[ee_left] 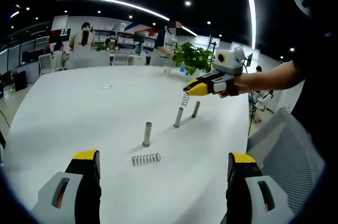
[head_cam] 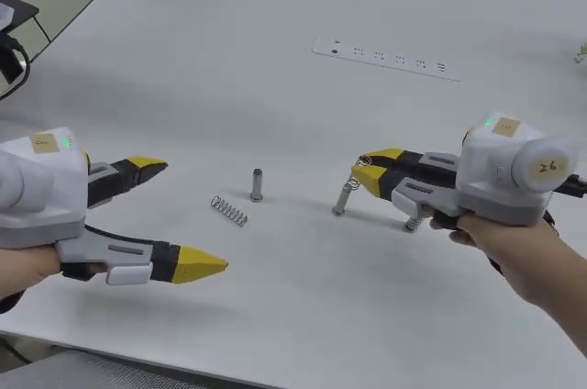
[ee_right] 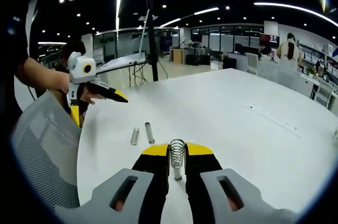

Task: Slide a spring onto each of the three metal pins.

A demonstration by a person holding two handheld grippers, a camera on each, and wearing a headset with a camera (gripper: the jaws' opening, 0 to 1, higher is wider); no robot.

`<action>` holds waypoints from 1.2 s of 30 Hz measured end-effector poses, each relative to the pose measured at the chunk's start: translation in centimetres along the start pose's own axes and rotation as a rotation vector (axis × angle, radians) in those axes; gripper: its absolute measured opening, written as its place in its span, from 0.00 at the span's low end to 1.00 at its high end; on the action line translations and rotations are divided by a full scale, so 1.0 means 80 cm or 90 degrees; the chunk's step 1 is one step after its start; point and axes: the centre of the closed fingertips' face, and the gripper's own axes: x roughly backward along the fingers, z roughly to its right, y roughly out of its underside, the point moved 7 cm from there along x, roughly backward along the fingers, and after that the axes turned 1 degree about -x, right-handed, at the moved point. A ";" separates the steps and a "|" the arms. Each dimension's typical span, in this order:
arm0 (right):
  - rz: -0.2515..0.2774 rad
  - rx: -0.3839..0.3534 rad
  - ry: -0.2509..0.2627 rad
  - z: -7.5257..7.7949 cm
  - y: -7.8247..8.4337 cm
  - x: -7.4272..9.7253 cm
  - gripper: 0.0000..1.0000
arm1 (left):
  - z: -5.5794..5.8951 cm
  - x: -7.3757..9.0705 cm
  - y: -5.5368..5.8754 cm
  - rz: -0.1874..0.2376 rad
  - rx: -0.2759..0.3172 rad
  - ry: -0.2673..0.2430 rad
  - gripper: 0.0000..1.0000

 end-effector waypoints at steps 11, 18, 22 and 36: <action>-0.011 0.006 -0.004 -0.001 0.003 -0.007 0.08 | -0.001 0.004 -0.002 0.003 0.002 -0.004 0.98; -0.025 0.006 -0.006 0.001 0.013 -0.012 0.08 | -0.002 0.005 0.000 0.001 0.004 -0.006 0.98; -0.037 0.006 -0.007 0.001 0.020 -0.014 0.08 | -0.002 0.006 0.000 -0.001 0.004 -0.005 0.98; -0.100 0.000 0.008 0.004 0.054 -0.033 0.08 | 0.002 0.005 0.004 -0.007 0.006 -0.002 0.98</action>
